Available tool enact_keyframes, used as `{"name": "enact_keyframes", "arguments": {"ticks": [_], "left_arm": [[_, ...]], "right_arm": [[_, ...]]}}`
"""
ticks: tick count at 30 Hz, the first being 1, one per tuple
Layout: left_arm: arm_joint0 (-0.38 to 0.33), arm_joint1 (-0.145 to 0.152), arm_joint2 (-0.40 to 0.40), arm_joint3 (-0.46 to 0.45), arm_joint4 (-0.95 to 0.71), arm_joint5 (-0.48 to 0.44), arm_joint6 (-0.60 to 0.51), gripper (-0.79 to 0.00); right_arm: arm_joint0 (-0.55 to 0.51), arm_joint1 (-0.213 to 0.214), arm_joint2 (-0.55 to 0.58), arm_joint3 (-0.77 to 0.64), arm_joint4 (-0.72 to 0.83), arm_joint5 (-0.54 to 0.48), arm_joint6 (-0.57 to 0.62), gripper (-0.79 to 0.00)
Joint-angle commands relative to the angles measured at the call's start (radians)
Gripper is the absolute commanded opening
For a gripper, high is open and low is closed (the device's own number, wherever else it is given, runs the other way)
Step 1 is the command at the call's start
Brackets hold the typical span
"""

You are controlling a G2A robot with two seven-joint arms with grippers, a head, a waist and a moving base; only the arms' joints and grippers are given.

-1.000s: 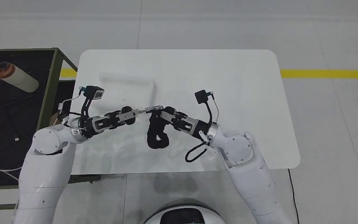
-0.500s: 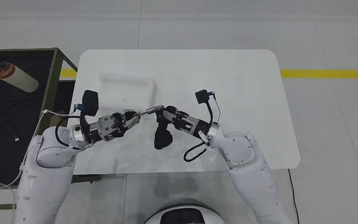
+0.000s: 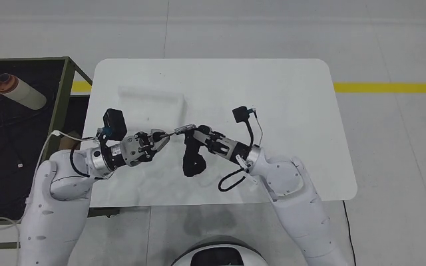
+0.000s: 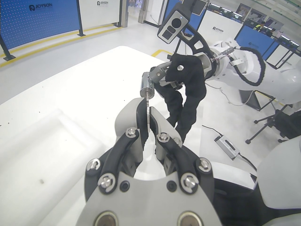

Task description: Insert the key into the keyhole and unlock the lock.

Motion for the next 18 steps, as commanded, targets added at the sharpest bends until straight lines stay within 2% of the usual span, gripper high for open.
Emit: {"name": "enact_keyframes", "arguments": {"ticks": [1,5,8,13,18], "left_arm": [[0.007,0.001,-0.012,-0.088,0.160,0.000,0.064,-0.785],[0.045,-0.004,-0.036,-0.153,0.476,0.000,0.300,-0.785],[0.073,-0.010,-0.031,-0.182,0.738,0.042,0.498,-0.785],[0.122,-0.004,0.017,-0.170,1.148,0.182,0.830,-0.785],[0.150,0.012,0.037,-0.122,1.419,0.344,1.052,-0.785]], "right_arm": [[-0.005,0.003,0.004,-0.008,0.000,0.001,-0.005,-0.785],[-0.017,0.011,0.014,-0.028,-0.010,0.005,-0.009,-0.785],[-0.024,0.016,0.017,-0.039,-0.010,0.008,-0.008,-0.785],[-0.024,0.023,0.020,-0.048,-0.014,0.016,-0.008,-0.785],[-0.014,0.028,0.008,-0.056,-0.024,0.032,-0.008,-0.785]]}}
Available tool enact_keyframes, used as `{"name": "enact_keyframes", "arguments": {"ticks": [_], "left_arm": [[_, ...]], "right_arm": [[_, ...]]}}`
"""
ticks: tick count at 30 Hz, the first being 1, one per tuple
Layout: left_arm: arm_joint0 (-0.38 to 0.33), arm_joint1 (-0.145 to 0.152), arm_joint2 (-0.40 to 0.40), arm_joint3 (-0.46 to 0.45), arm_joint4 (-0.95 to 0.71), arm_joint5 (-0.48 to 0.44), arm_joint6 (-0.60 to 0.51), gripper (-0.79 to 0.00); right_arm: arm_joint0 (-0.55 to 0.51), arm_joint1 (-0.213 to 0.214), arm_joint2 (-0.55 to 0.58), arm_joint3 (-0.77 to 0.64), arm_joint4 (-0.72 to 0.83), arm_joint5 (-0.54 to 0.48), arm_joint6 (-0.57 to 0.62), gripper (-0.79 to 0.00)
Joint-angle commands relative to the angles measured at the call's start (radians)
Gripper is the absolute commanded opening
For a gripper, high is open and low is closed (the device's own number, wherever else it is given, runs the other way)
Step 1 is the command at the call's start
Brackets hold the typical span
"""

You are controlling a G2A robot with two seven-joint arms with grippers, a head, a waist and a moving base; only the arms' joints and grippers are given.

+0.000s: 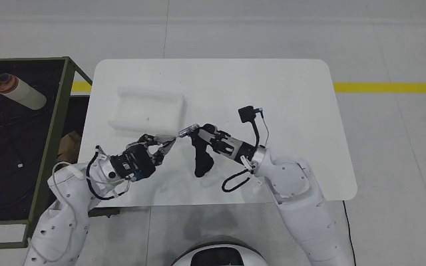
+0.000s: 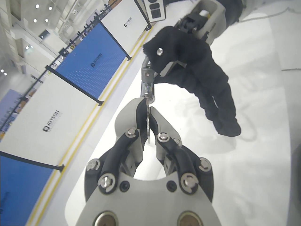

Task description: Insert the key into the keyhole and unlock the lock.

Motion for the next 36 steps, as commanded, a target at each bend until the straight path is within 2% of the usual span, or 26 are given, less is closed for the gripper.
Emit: {"name": "enact_keyframes", "arguments": {"ticks": [1,9,13,18,20,28,29,30,36], "left_arm": [[0.007,0.005,0.004,0.021,0.104,0.069,0.080,-0.785],[0.013,0.019,0.021,0.072,0.315,0.289,0.233,-0.785],[0.017,0.025,0.029,0.093,0.421,0.436,0.298,-0.785],[0.021,0.026,0.037,0.110,0.446,0.501,0.299,-0.785],[0.020,0.027,0.038,0.109,0.500,0.564,0.292,-0.785],[0.032,0.028,0.063,0.122,0.538,0.645,0.283,-0.785],[0.033,0.027,0.060,0.120,0.525,0.653,0.278,-0.200],[0.037,0.027,0.059,0.120,0.523,0.654,0.275,0.000],[0.043,0.028,0.055,0.124,0.504,0.634,0.275,0.000]], "right_arm": [[0.005,0.001,-0.007,-0.001,-0.004,0.006,-0.002,-0.785],[0.034,0.006,-0.034,0.022,0.011,0.033,0.013,-0.785],[0.045,0.007,-0.050,0.036,0.026,0.041,0.014,-0.785],[0.055,0.010,-0.059,0.054,0.036,0.039,0.008,-0.785],[0.057,0.011,-0.062,0.058,0.040,0.040,0.006,-0.785],[0.058,0.020,-0.065,0.051,0.033,0.049,0.009,-0.785],[0.058,0.021,-0.064,0.049,0.026,0.052,0.008,-0.785],[0.057,0.023,-0.063,0.046,0.014,0.057,0.005,-0.785],[0.017,0.040,-0.015,-0.021,-0.124,0.063,-0.052,-0.785]]}}
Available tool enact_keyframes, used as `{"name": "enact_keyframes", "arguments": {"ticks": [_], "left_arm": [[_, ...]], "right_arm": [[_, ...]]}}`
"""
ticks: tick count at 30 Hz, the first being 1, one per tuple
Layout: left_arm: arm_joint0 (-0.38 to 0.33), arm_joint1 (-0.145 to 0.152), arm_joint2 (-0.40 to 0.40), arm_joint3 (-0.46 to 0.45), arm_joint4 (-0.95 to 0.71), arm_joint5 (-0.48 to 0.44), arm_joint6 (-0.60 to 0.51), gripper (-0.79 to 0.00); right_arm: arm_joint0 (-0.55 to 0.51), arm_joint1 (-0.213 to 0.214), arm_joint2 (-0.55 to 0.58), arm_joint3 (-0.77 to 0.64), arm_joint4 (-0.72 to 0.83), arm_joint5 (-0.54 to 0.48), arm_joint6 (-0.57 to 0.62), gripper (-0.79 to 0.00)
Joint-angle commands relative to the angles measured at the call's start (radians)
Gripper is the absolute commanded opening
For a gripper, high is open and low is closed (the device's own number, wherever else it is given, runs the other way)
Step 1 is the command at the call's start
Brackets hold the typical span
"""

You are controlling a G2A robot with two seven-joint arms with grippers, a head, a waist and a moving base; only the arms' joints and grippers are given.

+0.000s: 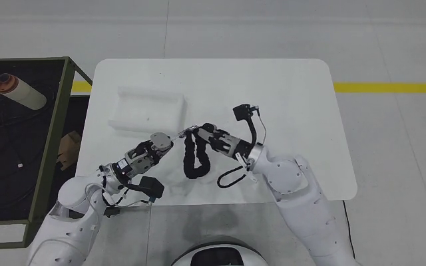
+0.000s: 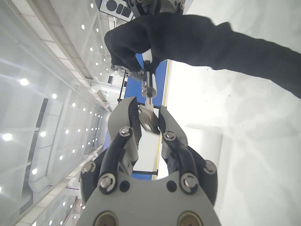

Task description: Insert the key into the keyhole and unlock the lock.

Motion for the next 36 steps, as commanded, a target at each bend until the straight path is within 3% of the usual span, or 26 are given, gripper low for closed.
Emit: {"name": "enact_keyframes", "arguments": {"ticks": [1,6,12,17,19,22,28,29,32,36], "left_arm": [[0.000,0.000,0.000,0.000,0.001,0.001,0.000,0.000],[0.000,0.000,0.000,0.000,0.001,0.001,0.000,0.000],[0.000,0.000,0.000,0.000,0.001,0.001,0.000,0.000],[0.000,0.000,0.000,0.000,0.001,0.001,0.000,0.000],[0.000,0.000,0.000,0.000,0.001,0.001,0.000,0.000],[0.000,0.000,0.000,0.000,0.001,0.001,0.000,0.000],[0.000,0.000,0.000,0.000,0.001,0.001,0.000,0.000],[0.000,0.000,0.000,0.000,0.001,0.001,0.000,0.000],[0.000,0.000,0.000,0.000,0.001,0.001,0.000,0.000],[0.000,0.000,0.000,0.000,0.001,0.001,0.000,0.000]], "right_arm": [[-0.026,0.007,0.023,-0.039,-0.059,0.000,-0.021,-0.785],[-0.102,0.029,0.054,-0.167,-0.385,0.030,-0.087,-0.785],[-0.151,0.050,-0.081,-0.219,-1.199,0.100,-0.165,-0.785],[-0.137,0.052,-0.199,-0.149,-1.710,0.187,-0.159,-0.785],[-0.129,0.049,-0.235,-0.126,-1.832,0.208,-0.128,-0.785],[-0.116,0.044,-0.274,-0.103,-1.954,0.211,-0.112,-0.785],[-0.115,0.038,-0.276,-0.105,-2.048,0.225,-0.095,-0.785],[-0.129,0.035,-0.287,-0.114,-1.985,0.202,-0.107,-0.785],[-0.129,0.035,-0.280,-0.109,-1.997,0.170,-0.118,-0.785],[-0.119,0.027,-0.252,-0.112,-1.939,0.190,-0.110,-0.785]]}}
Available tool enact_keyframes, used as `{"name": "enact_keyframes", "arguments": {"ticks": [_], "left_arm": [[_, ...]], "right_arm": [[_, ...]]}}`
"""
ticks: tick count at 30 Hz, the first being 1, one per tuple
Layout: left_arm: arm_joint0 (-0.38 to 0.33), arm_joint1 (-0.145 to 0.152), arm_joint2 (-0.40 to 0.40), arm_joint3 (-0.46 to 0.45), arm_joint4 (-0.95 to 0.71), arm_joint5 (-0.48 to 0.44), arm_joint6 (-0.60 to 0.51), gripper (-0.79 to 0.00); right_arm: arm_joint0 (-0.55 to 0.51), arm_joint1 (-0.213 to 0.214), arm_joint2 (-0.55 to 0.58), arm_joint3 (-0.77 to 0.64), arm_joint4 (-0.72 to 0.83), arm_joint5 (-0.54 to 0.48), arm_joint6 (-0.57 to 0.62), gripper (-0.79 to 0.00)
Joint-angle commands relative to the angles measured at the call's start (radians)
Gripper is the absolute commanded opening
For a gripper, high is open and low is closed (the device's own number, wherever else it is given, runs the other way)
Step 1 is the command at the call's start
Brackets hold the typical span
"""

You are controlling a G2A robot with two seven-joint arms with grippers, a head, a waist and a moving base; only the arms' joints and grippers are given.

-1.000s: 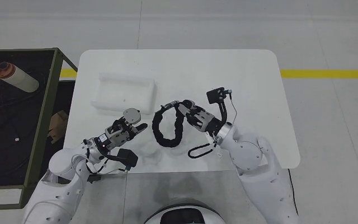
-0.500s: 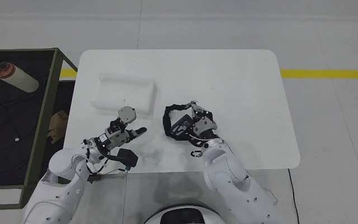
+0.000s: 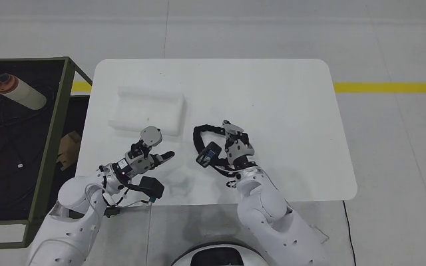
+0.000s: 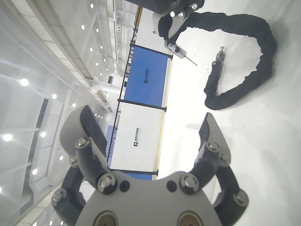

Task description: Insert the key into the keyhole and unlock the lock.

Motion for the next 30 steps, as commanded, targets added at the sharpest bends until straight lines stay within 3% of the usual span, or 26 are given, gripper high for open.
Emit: {"name": "enact_keyframes", "arguments": {"ticks": [1,5,6,7,12,20,24,25,26,30], "left_arm": [[0.000,0.000,0.000,0.000,0.000,0.000,0.000,0.000],[0.000,0.000,0.000,0.000,0.000,0.000,0.000,0.000],[0.000,0.000,0.000,0.000,0.000,0.000,0.000,0.000],[0.000,0.000,0.000,0.000,0.000,0.000,0.000,0.000],[0.000,0.000,0.000,0.000,0.000,0.000,0.000,0.000],[0.000,0.000,0.000,0.000,0.000,0.000,0.000,0.000],[0.000,0.000,0.000,0.000,0.000,0.000,0.000,0.000],[0.000,0.000,0.000,0.000,0.000,0.000,0.000,-0.001],[0.000,0.000,0.000,0.000,0.000,0.000,0.000,-0.001],[0.000,0.000,0.000,0.000,0.000,0.000,0.000,-0.001]], "right_arm": [[0.006,-0.003,0.013,0.005,0.028,0.019,-0.002,-0.785],[0.017,-0.011,0.029,0.030,0.082,0.038,-0.014,-0.785],[0.020,-0.014,0.033,0.034,0.111,0.055,-0.014,-0.529],[0.026,-0.017,0.039,0.041,0.129,0.069,-0.016,0.000],[0.042,-0.030,0.067,0.059,0.266,0.103,-0.028,0.000],[0.014,-0.036,0.099,0.030,0.314,0.191,-0.120,0.000],[-0.018,-0.044,0.131,0.003,0.542,0.189,-0.116,0.000],[-0.018,-0.044,0.131,0.003,0.542,0.189,-0.116,-0.034],[-0.018,-0.043,0.131,0.003,0.497,0.191,-0.120,-0.017],[-0.018,-0.044,0.131,0.003,0.567,0.188,-0.116,-0.001]]}}
